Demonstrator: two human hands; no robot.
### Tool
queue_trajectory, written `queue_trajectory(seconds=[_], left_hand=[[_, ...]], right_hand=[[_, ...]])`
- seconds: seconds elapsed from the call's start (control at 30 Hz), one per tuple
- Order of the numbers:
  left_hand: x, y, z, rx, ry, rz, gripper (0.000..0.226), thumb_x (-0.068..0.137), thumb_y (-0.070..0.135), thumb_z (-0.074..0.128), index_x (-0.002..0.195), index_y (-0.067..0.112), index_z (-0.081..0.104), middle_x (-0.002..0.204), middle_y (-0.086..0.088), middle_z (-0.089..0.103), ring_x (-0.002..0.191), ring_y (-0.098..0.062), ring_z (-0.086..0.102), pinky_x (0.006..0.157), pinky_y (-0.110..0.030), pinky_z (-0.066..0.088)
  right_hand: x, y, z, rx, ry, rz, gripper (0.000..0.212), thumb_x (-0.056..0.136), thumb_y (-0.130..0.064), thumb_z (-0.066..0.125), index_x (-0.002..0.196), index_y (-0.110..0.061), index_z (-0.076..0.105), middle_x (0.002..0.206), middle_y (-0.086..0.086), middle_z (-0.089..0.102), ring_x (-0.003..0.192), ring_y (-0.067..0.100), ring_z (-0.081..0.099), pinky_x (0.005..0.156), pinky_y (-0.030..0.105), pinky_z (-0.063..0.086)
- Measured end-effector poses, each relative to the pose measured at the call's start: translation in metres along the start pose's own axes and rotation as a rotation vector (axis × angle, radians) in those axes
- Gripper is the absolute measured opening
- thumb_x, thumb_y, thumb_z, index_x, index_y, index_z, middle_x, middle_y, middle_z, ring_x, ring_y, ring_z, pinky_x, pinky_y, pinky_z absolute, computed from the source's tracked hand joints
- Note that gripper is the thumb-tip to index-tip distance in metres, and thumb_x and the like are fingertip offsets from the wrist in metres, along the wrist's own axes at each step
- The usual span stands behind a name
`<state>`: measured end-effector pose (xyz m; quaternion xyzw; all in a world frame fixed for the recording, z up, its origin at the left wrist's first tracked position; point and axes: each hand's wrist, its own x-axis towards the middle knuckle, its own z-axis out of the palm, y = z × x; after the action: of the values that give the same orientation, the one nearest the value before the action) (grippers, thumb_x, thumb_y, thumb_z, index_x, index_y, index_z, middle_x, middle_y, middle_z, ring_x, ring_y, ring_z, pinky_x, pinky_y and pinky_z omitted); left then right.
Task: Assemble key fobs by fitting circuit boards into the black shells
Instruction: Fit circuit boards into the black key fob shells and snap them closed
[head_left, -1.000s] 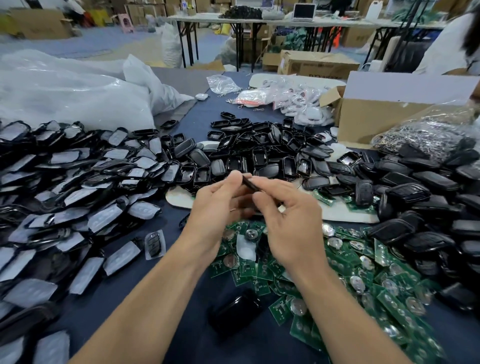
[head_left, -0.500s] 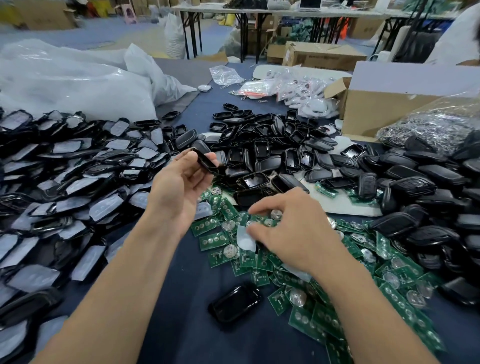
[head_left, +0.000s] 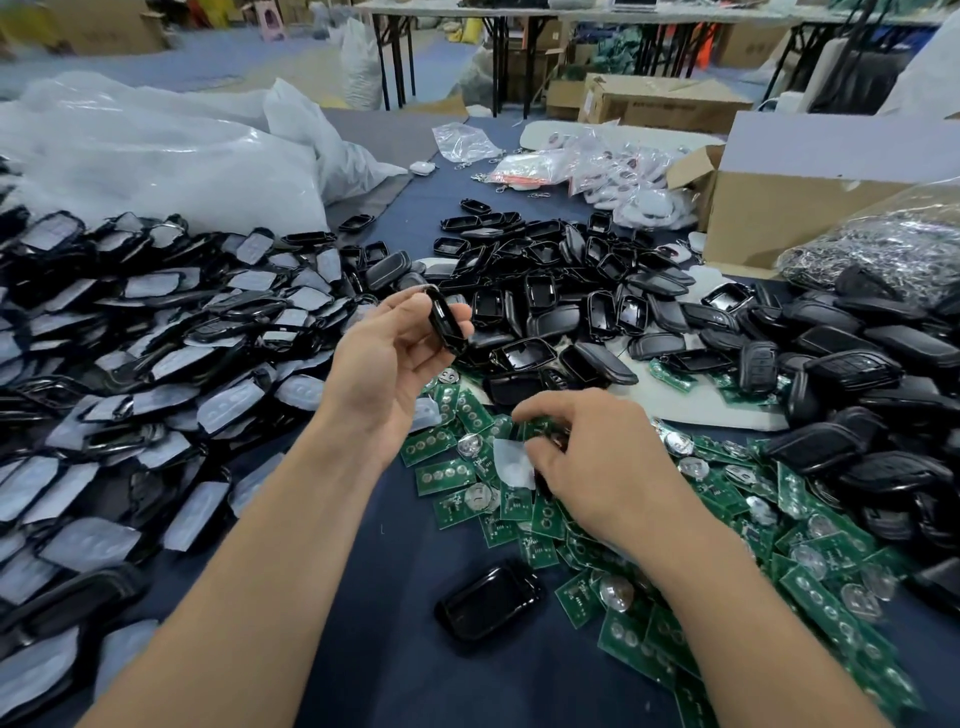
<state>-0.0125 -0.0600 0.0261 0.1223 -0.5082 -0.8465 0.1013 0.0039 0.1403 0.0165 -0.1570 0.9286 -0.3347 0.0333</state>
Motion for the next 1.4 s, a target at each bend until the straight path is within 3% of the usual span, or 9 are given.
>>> queue_trajectory(seconds=[0.23, 0.4, 0.57, 0.7, 0.87, 0.97, 1.07, 1.17, 1.4], left_hand=[[0.001, -0.002, 0.001, 0.061, -0.033, -0.012, 0.030, 0.108, 0.016, 0.045, 0.131, 0.004, 0.060, 0.111, -0.016, 0.078, 0.093, -0.022, 0.077, 0.075, -0.029, 0.061], [0.001, -0.004, 0.002, 0.165, -0.063, -0.036, 0.026, 0.109, 0.018, 0.042, 0.116, 0.014, 0.067, 0.109, -0.011, 0.079, 0.094, -0.020, 0.077, 0.075, -0.030, 0.057], [-0.002, -0.003, 0.004, 0.203, -0.087, -0.049, 0.024, 0.107, 0.018, 0.046, 0.117, 0.011, 0.067, 0.108, -0.013, 0.079, 0.091, -0.019, 0.077, 0.067, -0.026, 0.059], [-0.002, -0.003, 0.003, 0.231, -0.098, -0.040, 0.024, 0.107, 0.018, 0.046, 0.118, 0.010, 0.067, 0.108, -0.012, 0.079, 0.091, -0.019, 0.077, 0.069, -0.026, 0.059], [-0.001, -0.004, 0.002, 0.251, -0.107, -0.037, 0.031, 0.107, 0.018, 0.046, 0.132, 0.006, 0.061, 0.109, -0.012, 0.079, 0.094, -0.020, 0.077, 0.073, -0.028, 0.059], [-0.001, -0.005, 0.001, 0.262, -0.114, -0.028, 0.031, 0.107, 0.018, 0.046, 0.131, 0.006, 0.063, 0.109, -0.012, 0.079, 0.093, -0.019, 0.077, 0.073, -0.028, 0.060], [-0.001, -0.004, 0.001, 0.284, -0.123, -0.030, 0.030, 0.108, 0.018, 0.046, 0.127, 0.008, 0.066, 0.110, -0.012, 0.079, 0.094, -0.020, 0.076, 0.080, -0.032, 0.061], [-0.004, -0.003, 0.004, 0.274, -0.158, -0.062, 0.027, 0.108, 0.018, 0.046, 0.121, 0.009, 0.068, 0.110, -0.012, 0.079, 0.092, -0.019, 0.075, 0.073, -0.032, 0.061], [-0.010, -0.003, 0.007, 0.252, -0.335, -0.176, 0.026, 0.108, 0.013, 0.048, 0.126, 0.008, 0.067, 0.115, -0.017, 0.077, 0.093, -0.022, 0.077, 0.062, -0.029, 0.063]], right_hand=[[-0.001, -0.003, 0.005, -0.099, 0.062, -0.013, 0.029, 0.097, -0.022, 0.064, 0.121, -0.036, 0.073, 0.121, -0.009, 0.060, 0.116, 0.012, 0.053, 0.107, 0.032, 0.046], [-0.008, -0.013, 0.013, -0.096, -0.191, -0.099, 0.058, 0.082, -0.054, 0.075, 0.137, -0.040, 0.061, 0.153, -0.017, 0.047, 0.138, -0.004, 0.033, 0.109, 0.016, 0.014], [-0.002, -0.011, 0.010, 0.080, -0.057, -0.042, 0.011, 0.087, -0.019, 0.078, 0.087, -0.030, 0.078, 0.106, -0.010, 0.075, 0.080, -0.007, 0.062, 0.066, -0.004, 0.041], [-0.002, -0.006, 0.002, 0.134, 0.027, 0.001, 0.029, 0.088, -0.005, 0.073, 0.079, -0.033, 0.075, 0.108, -0.008, 0.072, 0.073, 0.003, 0.067, 0.056, 0.006, 0.047], [-0.007, -0.015, 0.008, -0.087, -0.165, -0.112, 0.042, 0.091, -0.028, 0.073, 0.131, -0.042, 0.066, 0.158, -0.010, 0.043, 0.137, 0.010, 0.041, 0.113, 0.015, 0.023], [-0.007, -0.019, 0.013, -0.120, -0.167, -0.151, 0.040, 0.087, -0.033, 0.076, 0.126, -0.038, 0.068, 0.164, -0.011, 0.035, 0.152, 0.006, 0.021, 0.120, 0.020, 0.012], [-0.007, -0.020, 0.011, 0.106, -0.062, -0.149, 0.030, 0.079, -0.013, 0.083, 0.086, -0.040, 0.073, 0.143, -0.015, 0.058, 0.106, -0.031, 0.047, 0.089, -0.010, 0.026], [-0.005, -0.014, 0.002, 0.393, 0.073, -0.031, 0.032, 0.077, -0.005, 0.084, 0.080, -0.036, 0.075, 0.090, -0.016, 0.077, 0.060, -0.007, 0.064, 0.059, 0.008, 0.050], [0.008, 0.001, -0.014, 1.141, 0.206, 0.185, 0.026, 0.087, 0.013, 0.067, 0.083, -0.012, 0.063, 0.066, 0.000, 0.067, 0.062, 0.019, 0.068, 0.060, 0.026, 0.057]])
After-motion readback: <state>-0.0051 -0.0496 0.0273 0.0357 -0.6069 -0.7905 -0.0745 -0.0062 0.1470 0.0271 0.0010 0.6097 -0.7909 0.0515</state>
